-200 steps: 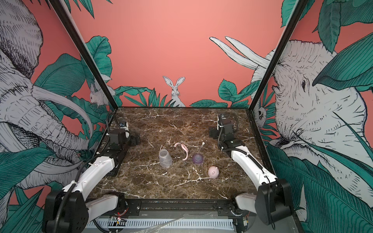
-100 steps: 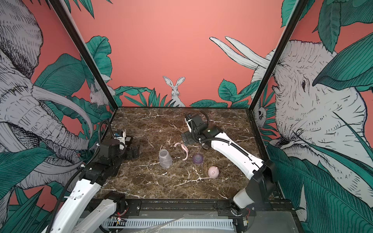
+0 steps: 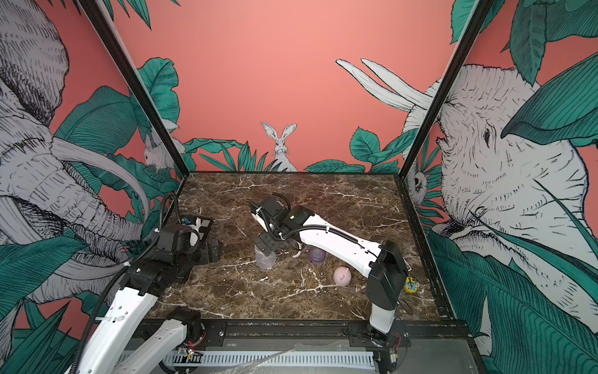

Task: Assemble the baby bottles
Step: Pick up the baby bottle from the center of the board.

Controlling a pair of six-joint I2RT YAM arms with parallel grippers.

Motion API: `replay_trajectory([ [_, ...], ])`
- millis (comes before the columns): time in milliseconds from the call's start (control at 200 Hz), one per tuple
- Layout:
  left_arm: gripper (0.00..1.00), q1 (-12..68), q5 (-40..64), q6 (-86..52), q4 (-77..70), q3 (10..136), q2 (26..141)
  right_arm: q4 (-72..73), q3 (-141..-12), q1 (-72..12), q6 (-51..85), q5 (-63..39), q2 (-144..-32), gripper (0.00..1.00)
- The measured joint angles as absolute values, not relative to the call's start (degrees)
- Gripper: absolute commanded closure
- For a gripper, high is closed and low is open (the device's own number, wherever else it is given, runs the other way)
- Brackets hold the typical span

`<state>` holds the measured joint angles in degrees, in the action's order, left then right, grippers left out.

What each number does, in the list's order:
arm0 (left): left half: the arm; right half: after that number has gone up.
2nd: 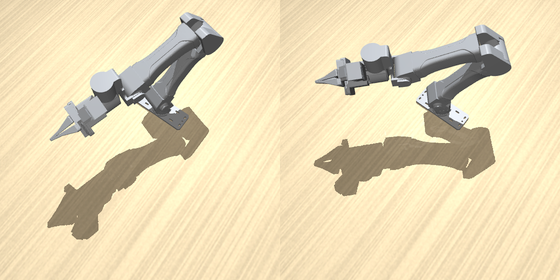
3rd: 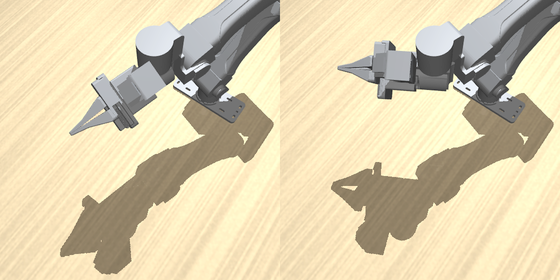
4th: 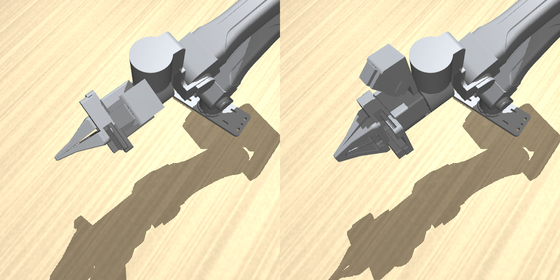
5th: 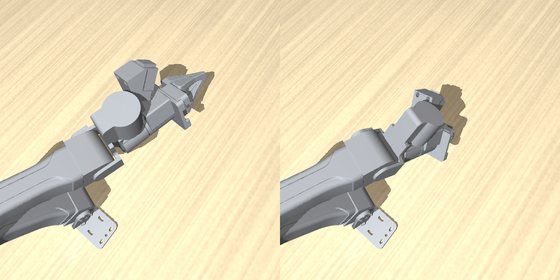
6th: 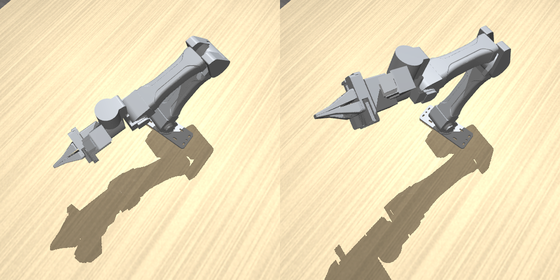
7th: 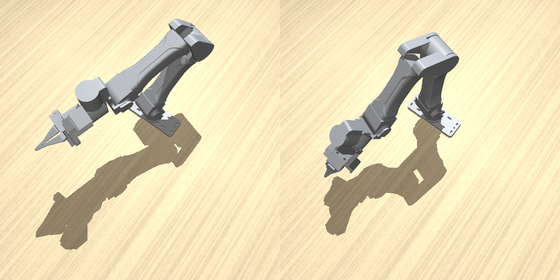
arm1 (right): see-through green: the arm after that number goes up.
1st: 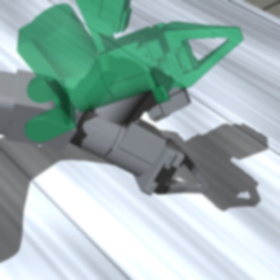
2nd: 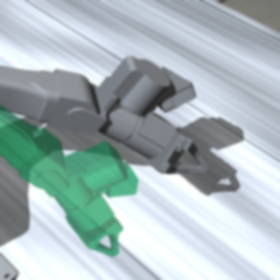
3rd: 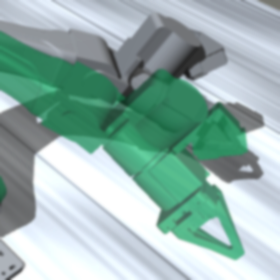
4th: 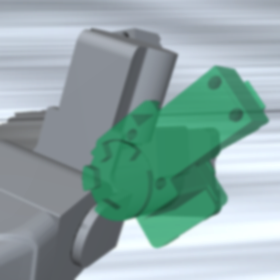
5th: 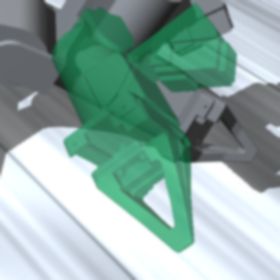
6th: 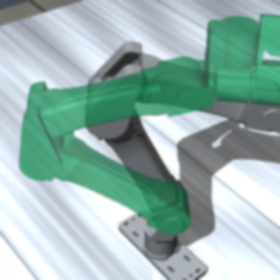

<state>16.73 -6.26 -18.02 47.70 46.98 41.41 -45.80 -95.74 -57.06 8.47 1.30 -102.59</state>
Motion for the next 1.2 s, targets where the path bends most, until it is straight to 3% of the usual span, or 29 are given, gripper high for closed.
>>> replay_trajectory([
  [220, 0.01, 16.75, -6.39, -17.76, 49.6, 47.88, 42.72, -44.95, -99.0, -59.61, 8.21, 1.67, -108.29, 0.01],
  [475, 0.01, 16.75, -5.32, -16.95, 49.84, 47.88, 43.57, -44.1, -99.07, -59.68, 8.6, 2.61, -112.84, 0.1],
  [715, 0.01, 16.75, -3.66, -16.62, 49.82, 47.88, 44.86, -43.86, -99.07, -59.57, 10.13, 2.48, -115.09, 0.31],
  [1200, 0.01, 16.75, 2.02, -15.4, 46.24, 47.09, 47.31, -40.58, -95.77, -56.38, 13.28, -1.83, -113.49, 0.55],
])
